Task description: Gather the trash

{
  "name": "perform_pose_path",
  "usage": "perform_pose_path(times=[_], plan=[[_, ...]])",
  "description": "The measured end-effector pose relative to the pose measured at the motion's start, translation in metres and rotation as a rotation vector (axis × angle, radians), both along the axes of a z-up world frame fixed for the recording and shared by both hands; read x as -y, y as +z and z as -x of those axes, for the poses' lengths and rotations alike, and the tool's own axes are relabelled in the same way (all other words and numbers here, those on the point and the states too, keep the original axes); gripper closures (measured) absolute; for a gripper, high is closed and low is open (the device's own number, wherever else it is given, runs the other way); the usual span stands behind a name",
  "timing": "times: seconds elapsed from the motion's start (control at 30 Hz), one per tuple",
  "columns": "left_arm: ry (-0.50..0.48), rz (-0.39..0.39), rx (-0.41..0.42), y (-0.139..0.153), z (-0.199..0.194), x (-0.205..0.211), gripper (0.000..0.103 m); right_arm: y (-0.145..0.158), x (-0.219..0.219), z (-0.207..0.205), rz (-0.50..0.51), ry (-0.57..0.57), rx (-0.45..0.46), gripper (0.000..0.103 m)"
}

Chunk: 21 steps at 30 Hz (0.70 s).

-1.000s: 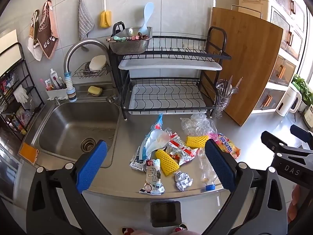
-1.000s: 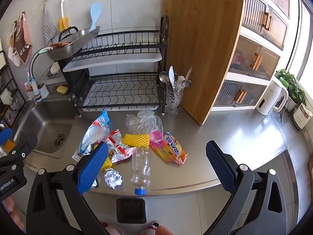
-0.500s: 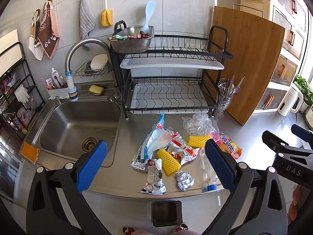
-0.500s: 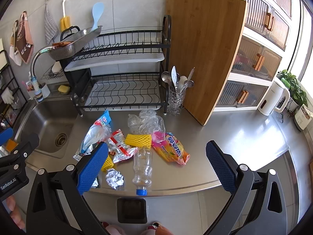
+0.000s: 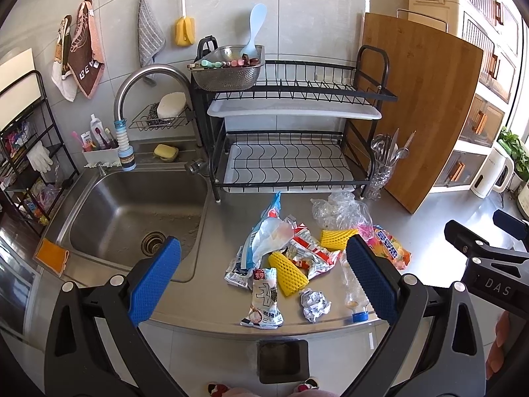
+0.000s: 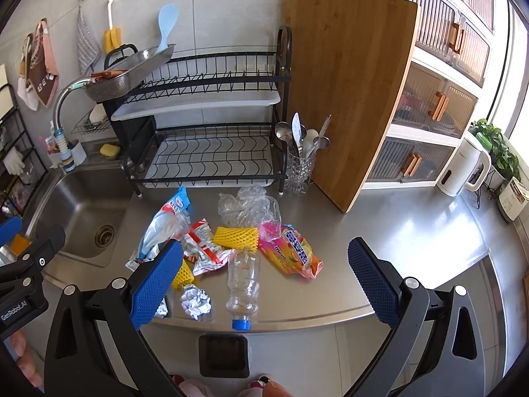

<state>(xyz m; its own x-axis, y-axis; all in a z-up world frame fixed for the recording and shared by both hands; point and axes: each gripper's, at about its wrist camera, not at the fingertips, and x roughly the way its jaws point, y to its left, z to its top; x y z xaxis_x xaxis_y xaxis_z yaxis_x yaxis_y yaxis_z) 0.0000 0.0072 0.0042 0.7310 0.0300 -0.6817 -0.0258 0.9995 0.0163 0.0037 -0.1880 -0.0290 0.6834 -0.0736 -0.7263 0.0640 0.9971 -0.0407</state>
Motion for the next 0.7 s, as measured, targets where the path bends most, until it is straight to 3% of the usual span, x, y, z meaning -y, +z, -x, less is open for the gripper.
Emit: perform_pose_path(times=[0.7], plan=[[0.009,0.000,0.005,0.0008,0.0027,-0.0024,0.008,0.0010,-0.0009,0.0015,0.001,0.002,0.006,0.003]])
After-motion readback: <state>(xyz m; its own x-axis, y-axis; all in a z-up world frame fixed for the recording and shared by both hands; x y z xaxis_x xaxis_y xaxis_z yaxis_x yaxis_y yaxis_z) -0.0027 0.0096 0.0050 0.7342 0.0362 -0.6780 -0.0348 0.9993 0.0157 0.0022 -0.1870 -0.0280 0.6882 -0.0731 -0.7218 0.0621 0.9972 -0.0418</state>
